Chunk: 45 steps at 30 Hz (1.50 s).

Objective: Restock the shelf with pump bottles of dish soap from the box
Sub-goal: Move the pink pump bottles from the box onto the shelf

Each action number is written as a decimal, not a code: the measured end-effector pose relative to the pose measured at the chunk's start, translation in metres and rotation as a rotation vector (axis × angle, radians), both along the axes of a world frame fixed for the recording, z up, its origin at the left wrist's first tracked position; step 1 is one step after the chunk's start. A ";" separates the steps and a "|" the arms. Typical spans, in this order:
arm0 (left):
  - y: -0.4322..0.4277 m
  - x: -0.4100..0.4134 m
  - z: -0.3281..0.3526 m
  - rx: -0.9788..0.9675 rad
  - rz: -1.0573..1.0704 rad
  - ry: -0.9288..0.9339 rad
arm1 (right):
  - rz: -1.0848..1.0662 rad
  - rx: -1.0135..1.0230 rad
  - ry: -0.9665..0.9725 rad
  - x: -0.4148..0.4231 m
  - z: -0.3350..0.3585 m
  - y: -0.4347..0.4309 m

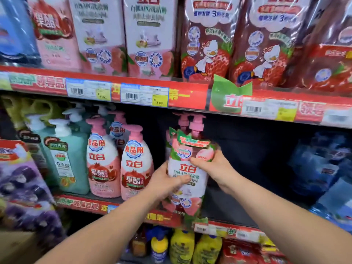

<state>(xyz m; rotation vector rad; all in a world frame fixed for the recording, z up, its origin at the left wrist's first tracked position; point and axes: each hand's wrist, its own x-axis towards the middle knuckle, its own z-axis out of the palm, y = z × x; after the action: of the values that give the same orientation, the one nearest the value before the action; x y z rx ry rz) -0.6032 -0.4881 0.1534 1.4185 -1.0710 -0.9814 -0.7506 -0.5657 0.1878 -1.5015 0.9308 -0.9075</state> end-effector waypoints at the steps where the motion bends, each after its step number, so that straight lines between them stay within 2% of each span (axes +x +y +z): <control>1: -0.005 0.001 -0.001 0.000 0.022 0.000 | 0.021 -0.026 0.034 0.001 -0.003 -0.008; 4: -0.018 0.002 -0.008 0.000 0.078 -0.038 | 0.065 -0.075 0.134 0.003 -0.014 -0.023; 8: -0.025 0.001 -0.019 0.027 0.126 -0.109 | 0.080 -0.083 0.135 0.005 -0.029 -0.030; 11: -0.023 0.001 -0.016 0.002 0.153 -0.229 | 0.089 -0.136 0.174 0.007 -0.034 -0.033; 13: -0.017 0.001 -0.009 -0.085 0.177 -0.340 | 0.097 -0.133 0.227 0.007 -0.038 -0.034; 16: -0.001 0.014 0.007 -0.273 0.270 -0.627 | 0.113 -0.113 0.269 0.009 -0.047 -0.033; 19: 0.012 0.042 0.025 -0.466 0.471 -1.145 | 0.083 -0.102 0.255 0.012 -0.050 -0.031; 20: 0.014 0.052 0.029 -0.457 0.532 -1.260 | 0.078 -0.102 0.248 0.013 -0.050 -0.029; 22: 0.014 0.065 0.034 -0.329 0.572 -1.357 | 0.076 -0.104 0.240 0.017 -0.050 -0.025; 24: 0.013 0.071 0.033 -0.242 0.499 -1.402 | 0.077 -0.103 0.242 0.021 -0.051 -0.022; 26: 0.013 0.075 0.027 -0.269 0.431 -1.438 | 0.082 -0.100 0.241 0.027 -0.050 -0.018; 31: 0.013 0.081 0.019 -0.293 0.354 -1.317 | 0.053 -0.119 0.235 0.040 -0.052 -0.012; 45: 0.014 0.080 0.019 -0.233 0.317 -1.316 | 0.038 -0.142 0.277 0.041 -0.052 -0.007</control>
<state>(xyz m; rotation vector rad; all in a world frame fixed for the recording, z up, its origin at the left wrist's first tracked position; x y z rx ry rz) -0.5231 -0.4746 0.1724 1.9428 -1.6918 0.4562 -0.7100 -0.5729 0.1355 -1.7931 1.0502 -0.7627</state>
